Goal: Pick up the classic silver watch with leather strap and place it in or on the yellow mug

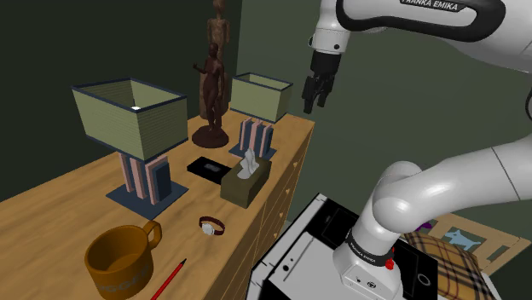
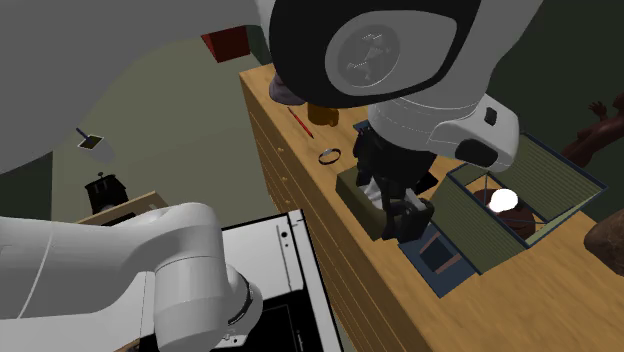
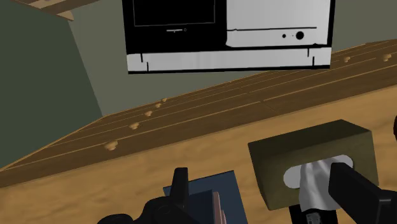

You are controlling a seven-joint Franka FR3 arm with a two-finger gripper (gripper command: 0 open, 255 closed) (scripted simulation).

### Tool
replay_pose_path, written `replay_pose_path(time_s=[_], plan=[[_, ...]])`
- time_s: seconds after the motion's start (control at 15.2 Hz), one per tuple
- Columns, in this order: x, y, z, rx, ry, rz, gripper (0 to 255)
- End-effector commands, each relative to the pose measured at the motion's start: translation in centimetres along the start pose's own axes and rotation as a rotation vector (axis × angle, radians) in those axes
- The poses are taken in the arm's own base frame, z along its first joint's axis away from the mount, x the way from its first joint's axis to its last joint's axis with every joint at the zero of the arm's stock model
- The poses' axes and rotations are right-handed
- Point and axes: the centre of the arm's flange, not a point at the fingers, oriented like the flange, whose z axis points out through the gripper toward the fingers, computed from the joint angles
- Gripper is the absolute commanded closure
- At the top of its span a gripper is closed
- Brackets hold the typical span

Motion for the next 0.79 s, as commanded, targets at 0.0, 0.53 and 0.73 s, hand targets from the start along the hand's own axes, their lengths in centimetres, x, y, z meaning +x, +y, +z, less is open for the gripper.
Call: replay_pose_path(time_s=[0.0, 0.53, 0.73], plan=[[0.0, 0.0, 0.0, 0.0, 0.0, 0.0, 0], [1.5, -9.3, 5.0, -0.016, 0.028, -0.003, 0], [2.1, -12.8, 7.0, -0.022, 0.038, -0.003, 0]])
